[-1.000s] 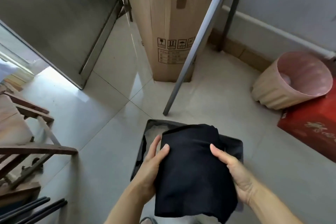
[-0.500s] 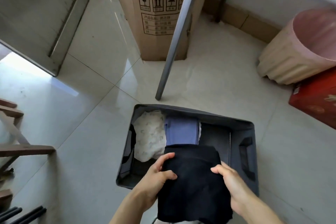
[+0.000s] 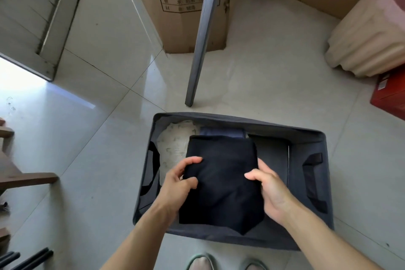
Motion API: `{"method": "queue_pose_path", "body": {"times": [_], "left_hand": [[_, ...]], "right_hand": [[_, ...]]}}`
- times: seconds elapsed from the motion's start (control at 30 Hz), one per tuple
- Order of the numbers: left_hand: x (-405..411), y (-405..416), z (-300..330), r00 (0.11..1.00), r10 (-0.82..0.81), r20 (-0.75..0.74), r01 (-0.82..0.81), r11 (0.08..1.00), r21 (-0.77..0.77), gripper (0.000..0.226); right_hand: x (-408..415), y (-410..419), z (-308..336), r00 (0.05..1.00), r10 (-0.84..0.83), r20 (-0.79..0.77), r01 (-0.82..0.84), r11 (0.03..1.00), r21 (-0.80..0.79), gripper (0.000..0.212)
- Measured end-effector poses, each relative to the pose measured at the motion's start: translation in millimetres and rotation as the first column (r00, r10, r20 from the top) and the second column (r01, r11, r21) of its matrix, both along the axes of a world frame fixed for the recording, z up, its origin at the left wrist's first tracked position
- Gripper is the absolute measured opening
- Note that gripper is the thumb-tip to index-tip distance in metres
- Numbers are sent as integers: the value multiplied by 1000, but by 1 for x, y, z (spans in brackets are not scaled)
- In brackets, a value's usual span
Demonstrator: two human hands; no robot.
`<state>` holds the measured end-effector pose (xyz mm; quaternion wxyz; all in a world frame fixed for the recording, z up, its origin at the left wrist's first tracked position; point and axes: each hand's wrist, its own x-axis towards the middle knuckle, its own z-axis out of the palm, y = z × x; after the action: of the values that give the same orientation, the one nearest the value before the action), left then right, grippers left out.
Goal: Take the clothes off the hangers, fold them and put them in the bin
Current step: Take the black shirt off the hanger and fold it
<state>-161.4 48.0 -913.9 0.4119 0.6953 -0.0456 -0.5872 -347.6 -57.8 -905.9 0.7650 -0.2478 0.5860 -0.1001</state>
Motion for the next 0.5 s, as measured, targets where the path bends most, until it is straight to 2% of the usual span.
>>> {"method": "queue_pose_path", "body": {"times": [0.1,0.2,0.33,0.43,0.5], "left_hand": [[21,-9,-2,993,19,116,-21,1000,19,60],[40,-19,-12,969,23,248,-37,998,54,56],[54,-29,-34,923,18,384,-71,990,125,55],[59,-31,-54,874,3,486,-96,981,167,61],[62,-31,-68,866,2,501,-109,977,184,68]], "right_hand": [[24,-7,-14,999,2,41,-2,1000,-6,55],[50,-13,-26,994,53,94,-49,998,-51,45],[85,-19,-48,985,113,132,-104,992,-76,48],[102,-17,-70,985,117,126,-106,990,-93,51],[110,-14,-87,991,113,76,-105,989,-100,52]]}}
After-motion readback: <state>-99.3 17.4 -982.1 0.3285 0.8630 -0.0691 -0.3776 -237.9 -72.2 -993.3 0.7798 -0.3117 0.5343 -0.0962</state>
